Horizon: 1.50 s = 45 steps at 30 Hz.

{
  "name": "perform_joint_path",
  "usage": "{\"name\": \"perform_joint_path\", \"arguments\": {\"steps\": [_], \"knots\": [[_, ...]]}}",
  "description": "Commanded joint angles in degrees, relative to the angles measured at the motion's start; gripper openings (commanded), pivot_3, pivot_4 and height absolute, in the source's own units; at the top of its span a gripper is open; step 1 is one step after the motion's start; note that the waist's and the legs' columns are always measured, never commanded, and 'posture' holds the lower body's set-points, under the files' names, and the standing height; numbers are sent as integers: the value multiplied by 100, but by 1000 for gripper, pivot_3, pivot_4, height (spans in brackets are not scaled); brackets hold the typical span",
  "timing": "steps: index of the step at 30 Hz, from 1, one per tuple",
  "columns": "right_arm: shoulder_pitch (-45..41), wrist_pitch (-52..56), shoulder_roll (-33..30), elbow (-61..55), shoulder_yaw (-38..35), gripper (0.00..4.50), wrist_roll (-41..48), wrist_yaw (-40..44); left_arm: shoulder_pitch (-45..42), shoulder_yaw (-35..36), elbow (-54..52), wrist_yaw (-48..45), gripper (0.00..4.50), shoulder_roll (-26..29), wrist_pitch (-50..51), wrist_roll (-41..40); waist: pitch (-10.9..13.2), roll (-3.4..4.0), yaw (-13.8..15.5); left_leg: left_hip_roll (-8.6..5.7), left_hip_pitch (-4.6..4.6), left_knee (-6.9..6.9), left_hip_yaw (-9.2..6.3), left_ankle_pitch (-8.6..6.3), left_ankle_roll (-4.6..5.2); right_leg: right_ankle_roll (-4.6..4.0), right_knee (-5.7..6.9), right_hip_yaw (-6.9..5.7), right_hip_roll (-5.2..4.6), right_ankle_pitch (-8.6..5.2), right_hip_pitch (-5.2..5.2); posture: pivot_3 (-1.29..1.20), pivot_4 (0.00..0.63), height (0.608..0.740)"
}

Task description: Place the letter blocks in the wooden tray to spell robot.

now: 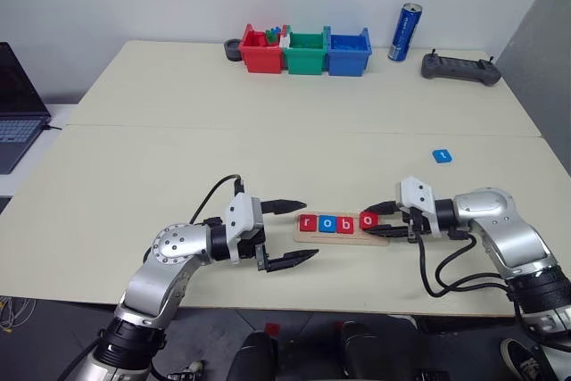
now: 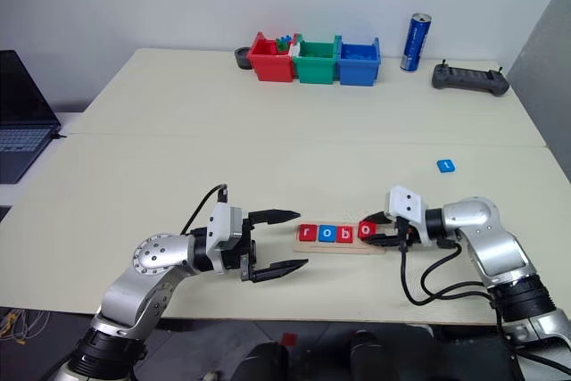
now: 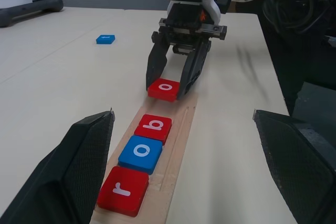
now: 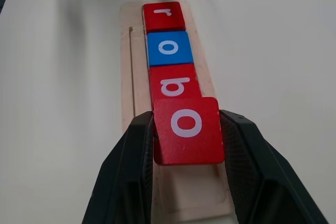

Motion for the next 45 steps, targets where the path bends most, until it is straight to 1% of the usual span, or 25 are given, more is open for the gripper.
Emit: {"name": "perform_joint_path", "arguments": {"steps": [1,19,20,22,26,27,35,41,44,45], "knots": [[-133,-64,58,-13,34,1450,-36,-31,-34,82,-218,30,4500,35,-21,-28,0,0,1,0,0,0,-1,0,0,0,0,-1,0,0,0,0,150,740],[-170,-47,30,102,146,1450,-95,70,-76,92,-141,3,4500,69,-66,-15,0,0,-1,0,0,0,0,0,0,0,2,-1,0,0,0,0,150,740],[-171,-49,28,117,144,2192,-104,72,-77,92,-139,3,4500,69,-67,-13,0,0,-1,0,0,0,-1,0,0,0,2,-1,0,0,0,0,150,740],[-178,-73,22,148,144,2782,-128,72,-77,90,-132,3,4500,67,-73,-7,0,0,-1,0,0,0,0,0,0,0,2,-1,0,0,0,0,150,740],[-201,-105,32,193,129,4275,-151,82,-80,85,-111,6,4500,58,-87,5,0,0,-2,0,0,0,0,0,0,0,2,0,0,0,-1,0,150,740],[-210,-103,30,200,124,4449,-148,87,-84,83,-104,7,4500,55,-90,9,0,0,-2,0,0,0,0,0,0,0,2,-1,0,0,-1,0,150,740],[-314,188,-48,65,-116,4449,85,95,-55,77,-107,5,4500,50,-115,12,0,0,-1,0,0,1,-1,0,0,-1,3,-1,0,0,-1,0,150,740],[-123,236,-243,-225,-311,4449,232,98,-62,75,-94,6,4500,40,-126,11,0,0,0,0,0,1,-1,0,0,0,4,-1,0,0,-1,0,150,740],[-26,230,-342,-261,-388,3888,289,126,-63,69,-84,-6,4500,42,-137,13,0,0,1,0,0,1,-1,0,0,0,4,-1,0,0,-1,0,150,740],[-4,221,-370,-243,-404,3486,300,135,-67,65,-74,-13,4500,40,-142,15,0,0,1,0,0,1,-1,0,0,-1,4,-1,0,0,-1,0,150,740]]}}
